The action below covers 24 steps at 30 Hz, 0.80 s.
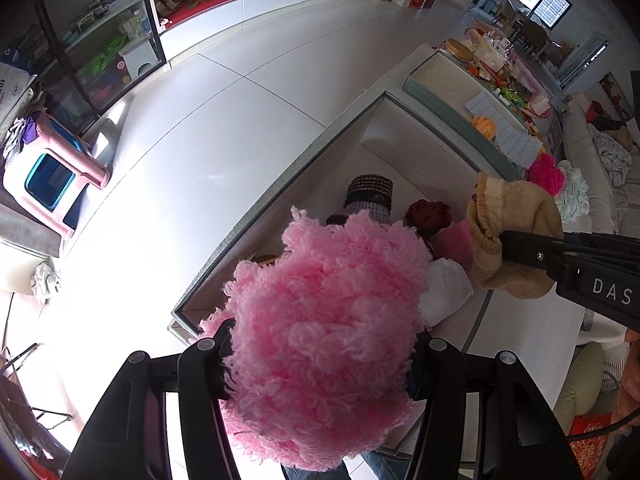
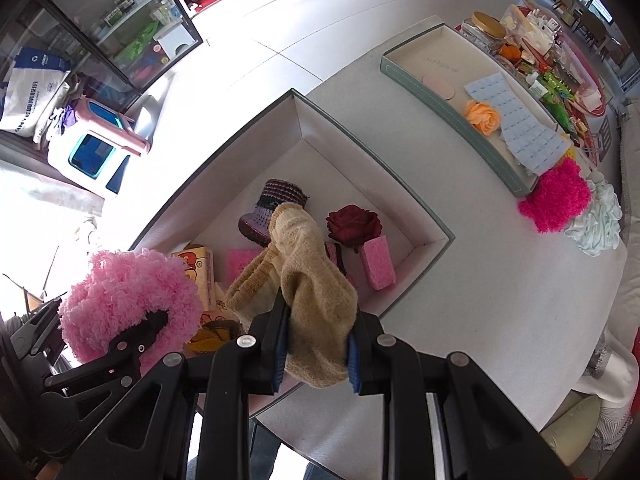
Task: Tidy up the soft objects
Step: 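Carry the pink yarn ball and tan cloth over the white box with both tools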
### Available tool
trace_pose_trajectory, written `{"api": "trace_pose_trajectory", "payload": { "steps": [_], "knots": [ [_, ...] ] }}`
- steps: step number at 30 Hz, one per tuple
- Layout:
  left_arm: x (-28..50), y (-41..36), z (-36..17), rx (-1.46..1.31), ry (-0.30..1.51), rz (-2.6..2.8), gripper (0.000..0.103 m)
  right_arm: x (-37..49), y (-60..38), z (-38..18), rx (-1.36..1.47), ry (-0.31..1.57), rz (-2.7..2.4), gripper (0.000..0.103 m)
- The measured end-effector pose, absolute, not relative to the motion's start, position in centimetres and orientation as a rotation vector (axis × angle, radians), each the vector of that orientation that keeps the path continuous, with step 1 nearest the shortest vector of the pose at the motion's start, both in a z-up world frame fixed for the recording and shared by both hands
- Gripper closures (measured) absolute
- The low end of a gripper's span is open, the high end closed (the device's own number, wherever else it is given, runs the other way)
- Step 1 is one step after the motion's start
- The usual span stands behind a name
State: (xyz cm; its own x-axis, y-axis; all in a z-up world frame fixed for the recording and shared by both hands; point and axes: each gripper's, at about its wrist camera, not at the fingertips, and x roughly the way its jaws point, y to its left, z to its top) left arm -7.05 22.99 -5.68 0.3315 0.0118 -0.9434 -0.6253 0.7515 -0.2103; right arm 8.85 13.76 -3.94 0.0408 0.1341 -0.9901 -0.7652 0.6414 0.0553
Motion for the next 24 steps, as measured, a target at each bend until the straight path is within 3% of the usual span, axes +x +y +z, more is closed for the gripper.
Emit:
{"api": "trace_pose_trajectory", "payload": {
  "steps": [24],
  "knots": [
    [-6.2, 23.2, -7.0, -0.621, 1.215, 0.455, 0.044, 9.1, 15.4, -5.4, -0.630, 1.386, 0.758, 0.077]
  ]
}}
